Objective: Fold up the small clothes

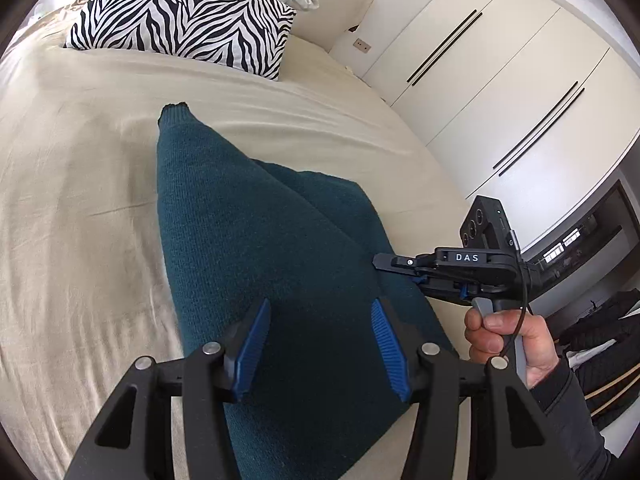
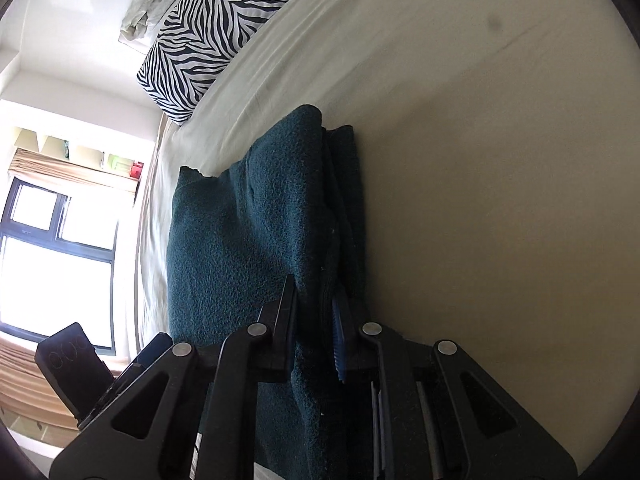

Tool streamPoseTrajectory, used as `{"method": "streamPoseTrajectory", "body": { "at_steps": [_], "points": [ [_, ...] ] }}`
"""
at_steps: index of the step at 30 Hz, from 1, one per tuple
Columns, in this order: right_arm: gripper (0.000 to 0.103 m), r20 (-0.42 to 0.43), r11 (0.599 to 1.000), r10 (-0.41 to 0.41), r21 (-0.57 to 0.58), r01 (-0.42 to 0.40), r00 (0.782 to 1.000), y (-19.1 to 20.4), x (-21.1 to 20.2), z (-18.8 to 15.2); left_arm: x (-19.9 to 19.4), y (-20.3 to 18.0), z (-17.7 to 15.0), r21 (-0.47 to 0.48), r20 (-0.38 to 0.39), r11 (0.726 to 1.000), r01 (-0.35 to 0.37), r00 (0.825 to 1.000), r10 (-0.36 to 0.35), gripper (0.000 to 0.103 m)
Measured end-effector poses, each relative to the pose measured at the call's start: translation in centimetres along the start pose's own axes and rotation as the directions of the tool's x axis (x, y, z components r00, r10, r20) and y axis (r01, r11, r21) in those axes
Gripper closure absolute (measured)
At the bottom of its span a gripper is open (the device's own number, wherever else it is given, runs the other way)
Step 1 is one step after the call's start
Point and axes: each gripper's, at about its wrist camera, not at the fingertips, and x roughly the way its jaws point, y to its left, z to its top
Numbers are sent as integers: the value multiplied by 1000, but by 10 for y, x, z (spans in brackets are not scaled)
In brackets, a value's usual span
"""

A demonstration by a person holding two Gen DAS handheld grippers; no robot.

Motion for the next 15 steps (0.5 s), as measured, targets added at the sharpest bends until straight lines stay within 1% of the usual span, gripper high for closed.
{"method": "streamPoseTrajectory", "body": {
  "at_steps": [2,3,4,6,8,9,10,12,13,15],
  "points": [
    [90,10,1000,21,3,-21,1000,-9,0,-5,11,5,1,16,-18,1000,-18,1000,18,49],
    [90,13,1000,29,6,-29,1000,-12,0,-7,17,7,0,19,-36,1000,-25,999,25,52],
    [90,14,1000,29,2,-29,999,-12,0,-8,20,8,0,19,-41,999,-28,999,29,52],
    [91,12,1000,26,-2,-26,1000,-12,-1,-9,20,6,-2,37,-47,999,-35,998,37,52],
    [90,7,999,36,18,-36,999,-15,-4,-11,14,4,-2,37,-45,999,-39,998,40,53],
    [89,5,999,37,29,-37,999,-15,-7,-12,8,3,1,37,-34,998,-41,999,42,53],
    [86,7,999,24,31,-24,1000,-12,-9,-11,0,1,4,47,-8,998,-47,999,48,53],
    [86,41,999,-43,8,42,998,-3,-25,-12,-12,-1,16,79,42,994,-70,997,67,52],
    [85,69,998,-57,-8,58,996,8,-30,-5,-14,0,23,91,54,993,-79,996,75,51],
    [85,122,999,-16,-38,21,992,23,-45,2,-12,3,37,98,65,991,-93,994,87,51]
  ]
}}
